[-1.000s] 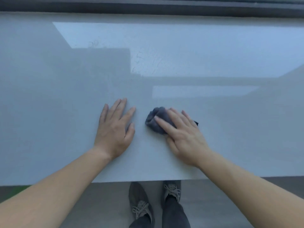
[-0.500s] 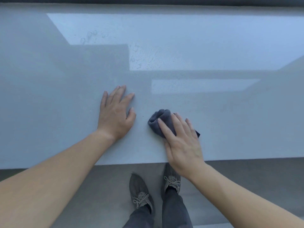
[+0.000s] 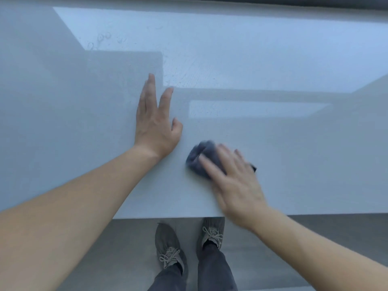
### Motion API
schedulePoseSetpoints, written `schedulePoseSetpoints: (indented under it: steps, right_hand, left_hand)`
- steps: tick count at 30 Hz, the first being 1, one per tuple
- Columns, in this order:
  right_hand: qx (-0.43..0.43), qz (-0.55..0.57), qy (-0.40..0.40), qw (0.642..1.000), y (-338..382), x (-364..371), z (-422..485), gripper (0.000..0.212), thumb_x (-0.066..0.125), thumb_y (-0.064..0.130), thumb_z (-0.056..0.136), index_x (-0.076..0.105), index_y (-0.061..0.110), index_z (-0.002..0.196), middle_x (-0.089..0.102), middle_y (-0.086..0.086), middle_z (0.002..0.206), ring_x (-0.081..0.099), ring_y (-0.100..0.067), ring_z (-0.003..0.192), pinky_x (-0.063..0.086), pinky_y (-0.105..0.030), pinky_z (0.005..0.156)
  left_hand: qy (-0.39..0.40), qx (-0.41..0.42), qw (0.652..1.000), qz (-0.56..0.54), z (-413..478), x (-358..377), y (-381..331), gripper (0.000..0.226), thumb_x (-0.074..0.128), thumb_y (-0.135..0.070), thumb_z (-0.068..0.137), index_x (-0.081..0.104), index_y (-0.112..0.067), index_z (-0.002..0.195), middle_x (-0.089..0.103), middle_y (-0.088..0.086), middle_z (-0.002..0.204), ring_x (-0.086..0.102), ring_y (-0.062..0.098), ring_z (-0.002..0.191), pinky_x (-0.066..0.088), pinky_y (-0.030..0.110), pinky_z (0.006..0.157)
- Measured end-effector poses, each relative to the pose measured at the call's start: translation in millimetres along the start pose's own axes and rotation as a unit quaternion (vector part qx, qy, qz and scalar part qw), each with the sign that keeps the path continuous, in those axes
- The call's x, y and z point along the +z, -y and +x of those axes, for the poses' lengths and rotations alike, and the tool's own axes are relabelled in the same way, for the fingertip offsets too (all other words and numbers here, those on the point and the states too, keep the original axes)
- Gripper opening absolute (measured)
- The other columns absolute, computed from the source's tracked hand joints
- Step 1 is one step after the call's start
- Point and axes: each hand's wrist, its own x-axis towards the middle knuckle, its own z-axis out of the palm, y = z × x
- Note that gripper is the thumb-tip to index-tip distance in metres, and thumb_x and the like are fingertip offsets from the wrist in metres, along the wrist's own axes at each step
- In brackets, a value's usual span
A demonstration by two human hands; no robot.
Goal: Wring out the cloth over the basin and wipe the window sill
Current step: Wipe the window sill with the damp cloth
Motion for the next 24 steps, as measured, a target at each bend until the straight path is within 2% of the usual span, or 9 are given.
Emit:
schedulePoseSetpoints:
  steps: [2,4,7,10,12,16,18,22,24]
  right_hand:
    - [-0.119,0.0,0.052,0.992,0.9,-6.9,-16.5,0.065,0.053,0.02,0.088,0.038,0.031,0.15,0.027,-0.011,0.161,0.022,-0.031,0.15,0.018,-0.05,0.121]
    - [-0.163,-0.002,0.072,0.984,-24.7,-13.7,2.2,0.062,0.049,0.021,0.09,0.038,0.032,0.15,0.029,-0.01,0.16,0.023,-0.031,0.15,0.017,-0.05,0.122]
    - [-0.055,-0.004,0.024,0.998,-70.0,-16.5,72.2,0.061,0.044,0.027,0.089,0.037,0.033,0.149,0.033,-0.011,0.158,0.029,-0.034,0.146,0.018,-0.051,0.121]
    - [0.098,0.025,-0.016,0.995,-95.0,-26.4,138.7,0.056,0.042,0.028,0.096,0.033,0.034,0.151,0.026,-0.008,0.16,0.022,-0.031,0.147,0.015,-0.049,0.122]
    - [0.116,0.027,-0.023,0.993,-87.5,-23.5,143.7,0.056,0.043,0.026,0.098,0.031,0.034,0.152,0.023,-0.008,0.161,0.018,-0.029,0.149,0.012,-0.048,0.122]
    - [-0.081,0.009,0.041,0.996,-91.3,-24.0,118.0,0.06,0.049,0.022,0.094,0.035,0.034,0.151,0.028,-0.007,0.16,0.021,-0.028,0.149,0.013,-0.047,0.123]
    - [-0.103,-0.003,0.047,0.994,-119.3,-30.9,142.7,0.059,0.048,0.023,0.093,0.036,0.034,0.15,0.03,-0.006,0.159,0.023,-0.028,0.148,0.014,-0.046,0.123]
    - [0.097,0.014,-0.024,0.995,-149.9,-41.0,218.4,0.056,0.042,0.025,0.097,0.033,0.035,0.151,0.028,-0.008,0.158,0.025,-0.031,0.145,0.012,-0.048,0.122]
    - [0.133,0.014,-0.035,0.99,-144.5,-38.2,229.9,0.055,0.038,0.028,0.099,0.029,0.034,0.153,0.024,-0.009,0.16,0.022,-0.031,0.146,0.009,-0.047,0.122]
  left_hand:
    - [0.006,-0.022,1.0,-0.003,17.1,4.0,-3.9,0.065,0.053,-0.02,0.084,0.034,-0.013,0.146,0.004,0.02,0.164,0.007,0.036,0.151,0.014,0.049,0.121]
    - [0.023,-0.025,0.999,0.013,37.4,9.1,-7.4,0.066,0.051,-0.023,0.087,0.031,-0.014,0.149,0.004,0.016,0.165,0.004,0.031,0.152,0.008,0.05,0.122]
    - [0.043,-0.032,0.998,0.042,65.2,17.4,-10.9,0.067,0.046,-0.027,0.09,0.026,-0.017,0.153,0.003,0.011,0.166,0.0,0.026,0.153,-0.001,0.046,0.123]
    - [0.04,-0.114,0.992,0.037,79.8,23.8,-14.7,0.067,0.04,-0.034,0.093,0.019,-0.022,0.155,-0.003,0.008,0.167,-0.005,0.022,0.153,-0.002,0.04,0.123]
    - [0.038,-0.142,0.988,0.04,81.3,26.3,-17.0,0.066,0.036,-0.037,0.095,0.016,-0.024,0.156,-0.002,0.007,0.167,-0.006,0.021,0.153,-0.002,0.039,0.123]
    - [0.042,-0.122,0.988,0.084,79.4,27.3,-20.2,0.062,0.032,-0.043,0.097,0.019,-0.026,0.156,0.0,0.007,0.167,-0.006,0.024,0.153,-0.002,0.041,0.123]
    - [0.048,-0.129,0.986,0.094,79.4,27.5,-23.2,0.061,0.034,-0.043,0.097,0.023,-0.026,0.154,0.002,0.008,0.166,-0.005,0.026,0.152,-0.001,0.042,0.123]
    - [0.029,-0.145,0.985,0.087,99.2,26.2,-25.8,0.053,0.041,-0.042,0.089,0.039,-0.02,0.136,0.022,0.014,0.156,0.009,0.029,0.148,0.002,0.045,0.121]
    - [0.025,-0.132,0.987,0.094,117.8,27.7,-22.1,0.05,0.044,-0.04,0.09,0.04,-0.018,0.135,0.022,0.015,0.156,0.009,0.029,0.149,-0.001,0.046,0.122]
